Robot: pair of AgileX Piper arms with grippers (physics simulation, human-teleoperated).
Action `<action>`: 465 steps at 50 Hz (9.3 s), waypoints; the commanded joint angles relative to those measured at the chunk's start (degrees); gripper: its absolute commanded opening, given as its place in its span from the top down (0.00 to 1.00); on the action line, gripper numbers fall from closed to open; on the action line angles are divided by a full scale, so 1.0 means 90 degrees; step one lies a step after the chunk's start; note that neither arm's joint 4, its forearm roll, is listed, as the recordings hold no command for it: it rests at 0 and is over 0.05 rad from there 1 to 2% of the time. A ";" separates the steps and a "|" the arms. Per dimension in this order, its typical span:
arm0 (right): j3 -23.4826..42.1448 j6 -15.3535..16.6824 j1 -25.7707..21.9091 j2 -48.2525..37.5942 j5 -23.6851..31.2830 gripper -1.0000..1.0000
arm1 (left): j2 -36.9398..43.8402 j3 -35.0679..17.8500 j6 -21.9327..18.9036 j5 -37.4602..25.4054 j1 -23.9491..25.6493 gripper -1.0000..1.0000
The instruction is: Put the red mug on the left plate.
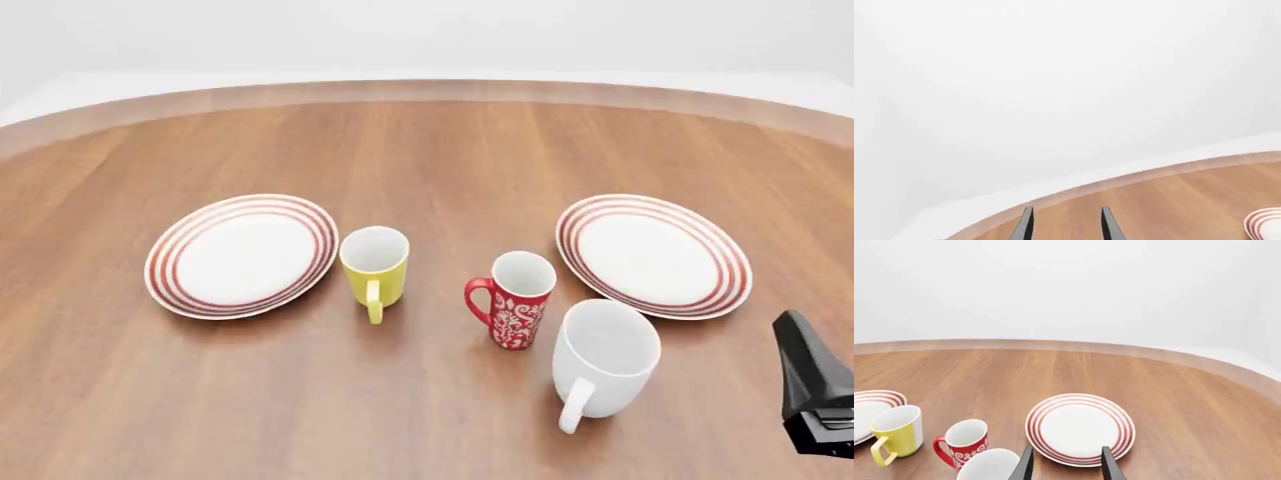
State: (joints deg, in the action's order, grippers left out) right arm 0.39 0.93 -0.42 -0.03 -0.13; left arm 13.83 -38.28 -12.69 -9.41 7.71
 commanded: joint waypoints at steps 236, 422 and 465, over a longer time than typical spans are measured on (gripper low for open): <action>-0.0001 -0.0001 0.0001 0.0000 0.0000 0.00 | 1.0295 -0.4152 -0.1309 -0.1382 0.4304 0.00; -0.0001 0.0001 0.0000 0.0000 0.0000 0.00 | 0.6653 -0.3098 -0.2000 -0.1807 0.0133 1.00; -0.0001 0.0001 -0.0001 0.0000 0.0001 0.00 | 0.6506 -0.0505 -0.1311 0.0224 -0.0481 1.00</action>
State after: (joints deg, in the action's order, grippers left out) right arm 0.39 0.94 -0.43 -0.03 -0.13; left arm 73.34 -48.41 -25.72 -11.58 4.42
